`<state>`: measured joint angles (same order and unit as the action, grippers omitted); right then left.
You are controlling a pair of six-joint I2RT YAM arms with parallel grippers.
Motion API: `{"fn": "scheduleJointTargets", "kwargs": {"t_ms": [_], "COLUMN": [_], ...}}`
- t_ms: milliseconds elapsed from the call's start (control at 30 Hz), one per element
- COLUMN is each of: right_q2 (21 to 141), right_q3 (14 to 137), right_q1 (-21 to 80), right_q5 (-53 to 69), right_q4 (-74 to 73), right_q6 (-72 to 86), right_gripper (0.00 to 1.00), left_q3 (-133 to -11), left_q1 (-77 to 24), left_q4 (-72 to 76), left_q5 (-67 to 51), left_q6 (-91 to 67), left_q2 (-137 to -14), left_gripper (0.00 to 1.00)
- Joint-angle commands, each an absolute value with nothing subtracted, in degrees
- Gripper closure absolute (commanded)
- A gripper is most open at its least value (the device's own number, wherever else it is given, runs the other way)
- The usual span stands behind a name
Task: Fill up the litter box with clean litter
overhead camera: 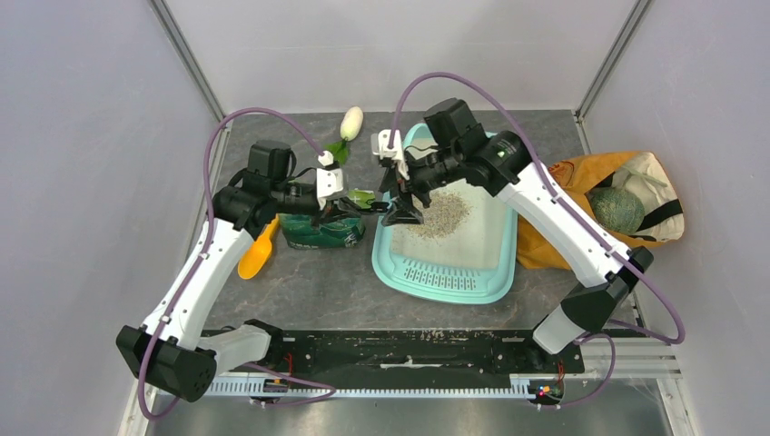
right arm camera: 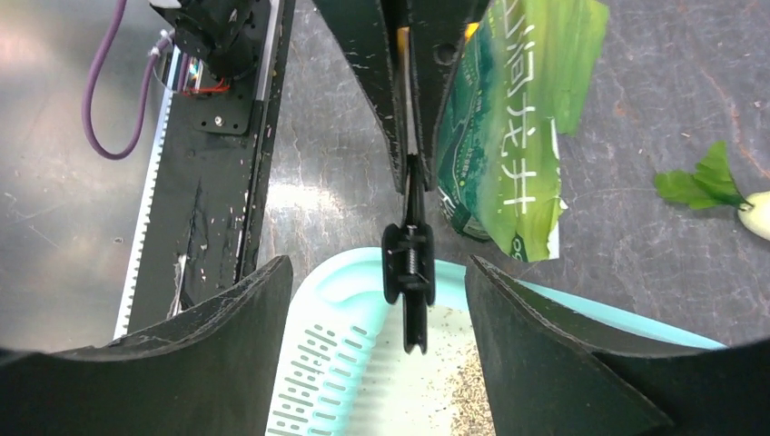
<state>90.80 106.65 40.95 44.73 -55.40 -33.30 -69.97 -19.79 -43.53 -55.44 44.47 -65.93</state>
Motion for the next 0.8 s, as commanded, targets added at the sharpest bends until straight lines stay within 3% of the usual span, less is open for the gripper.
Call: {"fn": "scheduleJointTargets", "kwargs": {"t_ms": [0,267,467,767], "right_q2": [92.6,93.0,92.6,93.0], "right_q3": [107.6,105.7,104.7,104.6], "right_q1": [43.4,44.6,44.6,44.6], "right_q5": [38.6,34.7,34.0,33.1], "right_q4": [-57.1,-52.7,-51.1,-50.8], "right_q6": [-34.7,-33.8,-33.9,-34.2], "right_gripper": [0.23,0.32,0.46,0.45], "left_q3": [-71.0,-71.0,-70.9,-71.0], "left_q1": [-19.9,-19.9,-19.9,-19.9], "left_q4": [-40.5,-40.3,-40.4,-40.3], "left_q5": [-55.3,-55.0,-54.8,-54.7], "left_q6": [42.4,42.2,41.7,40.0], "left_q2": [-65.6,-65.0,-64.6,-64.2], "left_gripper": [0.98,0.98,0.98,0.98]}}
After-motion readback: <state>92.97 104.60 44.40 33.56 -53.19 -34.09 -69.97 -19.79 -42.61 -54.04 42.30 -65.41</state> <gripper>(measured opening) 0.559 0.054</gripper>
